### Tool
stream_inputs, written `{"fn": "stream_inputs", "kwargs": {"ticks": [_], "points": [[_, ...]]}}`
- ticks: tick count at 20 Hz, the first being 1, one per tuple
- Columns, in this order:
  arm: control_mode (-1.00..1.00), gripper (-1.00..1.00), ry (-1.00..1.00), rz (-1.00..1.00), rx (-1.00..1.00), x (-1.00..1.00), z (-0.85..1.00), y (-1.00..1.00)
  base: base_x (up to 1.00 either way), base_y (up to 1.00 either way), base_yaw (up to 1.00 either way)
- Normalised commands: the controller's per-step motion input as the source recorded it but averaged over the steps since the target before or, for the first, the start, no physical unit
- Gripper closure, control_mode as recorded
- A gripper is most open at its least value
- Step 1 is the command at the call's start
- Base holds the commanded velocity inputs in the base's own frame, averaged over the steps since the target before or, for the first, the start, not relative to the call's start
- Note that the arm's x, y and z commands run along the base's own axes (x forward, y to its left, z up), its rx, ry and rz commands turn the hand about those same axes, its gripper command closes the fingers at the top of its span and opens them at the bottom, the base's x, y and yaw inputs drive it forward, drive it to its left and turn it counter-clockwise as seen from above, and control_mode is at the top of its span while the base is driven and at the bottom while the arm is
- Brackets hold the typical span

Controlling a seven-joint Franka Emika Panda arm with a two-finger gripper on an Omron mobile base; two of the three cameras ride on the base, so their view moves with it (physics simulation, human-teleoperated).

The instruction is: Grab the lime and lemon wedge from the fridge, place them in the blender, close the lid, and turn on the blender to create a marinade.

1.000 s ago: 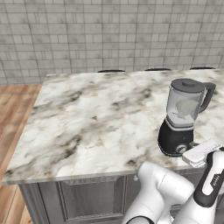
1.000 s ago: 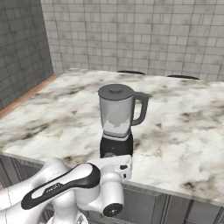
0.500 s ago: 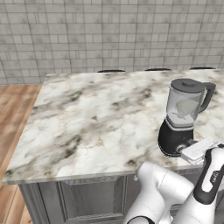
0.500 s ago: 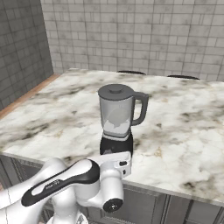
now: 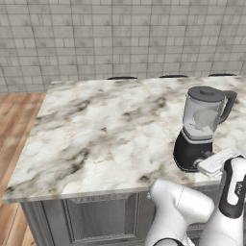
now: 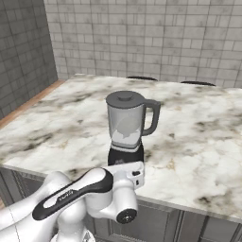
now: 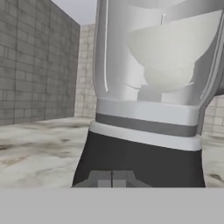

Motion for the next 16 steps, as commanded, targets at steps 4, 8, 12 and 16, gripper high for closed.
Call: {"fn": "stream_inputs", "kwargs": {"ticks": [4,8,12,16], "points": [[-1.00,1.00,0.00,0.00,-0.01,0.10,-0.31,0.00,0.00,0.00,0.00],[-1.00,1.00,0.00,0.00,0.00,0.29,-0.21,0.00,0.00,0.00,0.00],[-1.00,1.00,0.00,-0.03,0.00,0.41,-0.16,0.04,0.00,0.00,0.00],[-1.00,1.00,0.00,-0.03,0.00,0.30,-0.19,0.09,0.00,0.00,0.00]]}}
